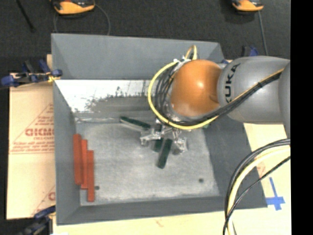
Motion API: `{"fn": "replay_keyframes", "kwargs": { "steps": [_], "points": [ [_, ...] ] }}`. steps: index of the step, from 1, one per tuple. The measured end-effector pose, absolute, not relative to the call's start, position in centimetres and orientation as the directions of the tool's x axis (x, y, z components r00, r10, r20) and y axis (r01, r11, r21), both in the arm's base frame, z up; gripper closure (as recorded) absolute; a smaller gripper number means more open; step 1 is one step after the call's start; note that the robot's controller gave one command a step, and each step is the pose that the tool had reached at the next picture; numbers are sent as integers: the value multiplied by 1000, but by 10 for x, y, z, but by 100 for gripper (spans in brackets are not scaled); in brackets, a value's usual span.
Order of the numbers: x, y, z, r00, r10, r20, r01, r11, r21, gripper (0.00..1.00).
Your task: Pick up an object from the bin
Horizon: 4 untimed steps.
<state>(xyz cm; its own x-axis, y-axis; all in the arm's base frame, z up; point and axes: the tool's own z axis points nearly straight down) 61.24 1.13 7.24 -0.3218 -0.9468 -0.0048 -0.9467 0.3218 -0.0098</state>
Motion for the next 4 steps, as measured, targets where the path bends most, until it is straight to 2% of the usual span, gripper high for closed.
{"fn": "replay_keyframes", "kwargs": {
  "steps": [1,2,3,4],
  "points": [
    [615,11,75,-327,-945,-7,-945,327,-10,0],
    [615,12,76,-329,-944,-8,-944,329,-9,100],
    [618,11,143,-335,-942,-4,-942,335,-10,100],
    [620,10,182,-342,-940,-3,-940,342,-7,100]
  ]
}}
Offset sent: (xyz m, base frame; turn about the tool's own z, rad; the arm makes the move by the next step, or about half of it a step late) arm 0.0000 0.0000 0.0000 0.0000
